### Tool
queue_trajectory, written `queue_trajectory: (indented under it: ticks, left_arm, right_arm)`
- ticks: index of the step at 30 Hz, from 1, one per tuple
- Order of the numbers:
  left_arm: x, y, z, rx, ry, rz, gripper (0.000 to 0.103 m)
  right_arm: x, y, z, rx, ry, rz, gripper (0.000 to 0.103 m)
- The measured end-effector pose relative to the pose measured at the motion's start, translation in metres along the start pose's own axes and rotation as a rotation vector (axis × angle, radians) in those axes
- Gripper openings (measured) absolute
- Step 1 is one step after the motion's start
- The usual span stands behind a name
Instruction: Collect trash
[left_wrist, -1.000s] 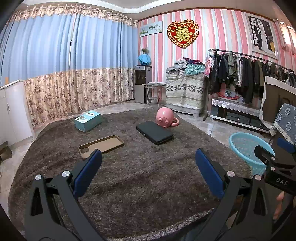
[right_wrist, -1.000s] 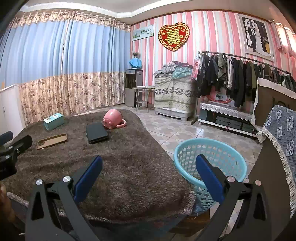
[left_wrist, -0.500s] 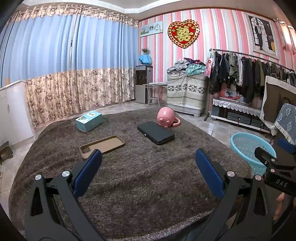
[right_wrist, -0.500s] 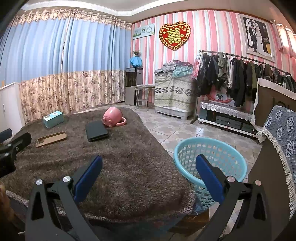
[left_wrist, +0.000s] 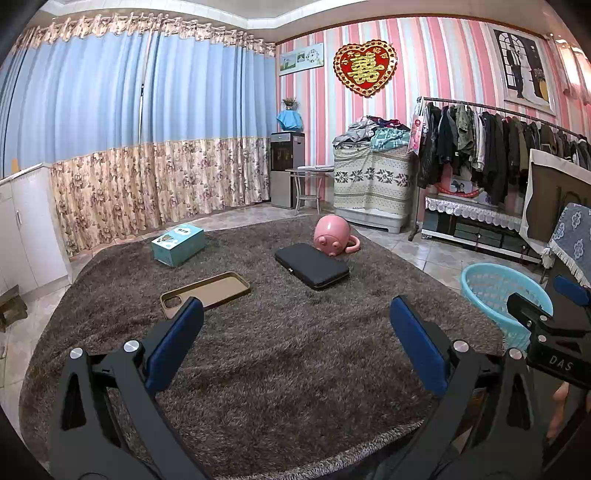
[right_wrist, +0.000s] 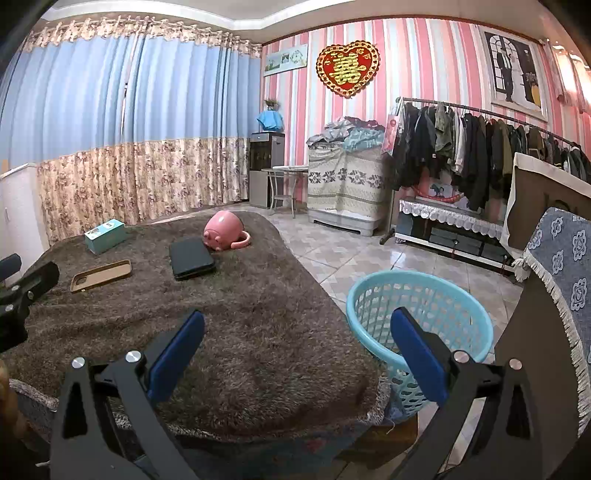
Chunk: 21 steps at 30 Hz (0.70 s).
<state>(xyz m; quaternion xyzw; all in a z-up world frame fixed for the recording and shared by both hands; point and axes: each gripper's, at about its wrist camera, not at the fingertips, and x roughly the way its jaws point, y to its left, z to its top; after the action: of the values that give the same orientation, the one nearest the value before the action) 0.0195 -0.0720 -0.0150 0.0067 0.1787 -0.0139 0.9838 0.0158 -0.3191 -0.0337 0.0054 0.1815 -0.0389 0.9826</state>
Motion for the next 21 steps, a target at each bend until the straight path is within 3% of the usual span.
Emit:
queue_trajectory:
  ticks: [21]
  left_arm:
    - [-0.0002,-0.0001,-0.0013,0.001,-0.002,0.000,0.098]
  right_arm:
    - [-0.0006,-0.0016,-0.0030,-0.004,0.003,-0.002,0.099]
